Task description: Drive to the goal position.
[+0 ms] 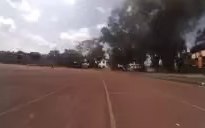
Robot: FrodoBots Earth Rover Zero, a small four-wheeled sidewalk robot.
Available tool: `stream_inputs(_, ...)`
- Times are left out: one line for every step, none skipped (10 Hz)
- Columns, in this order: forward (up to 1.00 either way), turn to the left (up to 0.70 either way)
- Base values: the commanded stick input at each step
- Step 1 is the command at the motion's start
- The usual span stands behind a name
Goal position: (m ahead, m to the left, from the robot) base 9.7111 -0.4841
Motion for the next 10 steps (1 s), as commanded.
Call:
stream_inputs(0.70, 0.00)
stream_inputs(0.70, 0.00)
stream_inputs(0.70, 0.00)
stream_inputs(0.70, 0.00)
stream_inputs(0.70, 0.00)
stream_inputs(0.70, 0.00)
stream_inputs(0.70, 0.00)
stream_inputs(0.70, 0.00)
stream_inputs(0.70, 0.00)
stream_inputs(0.70, -0.06)
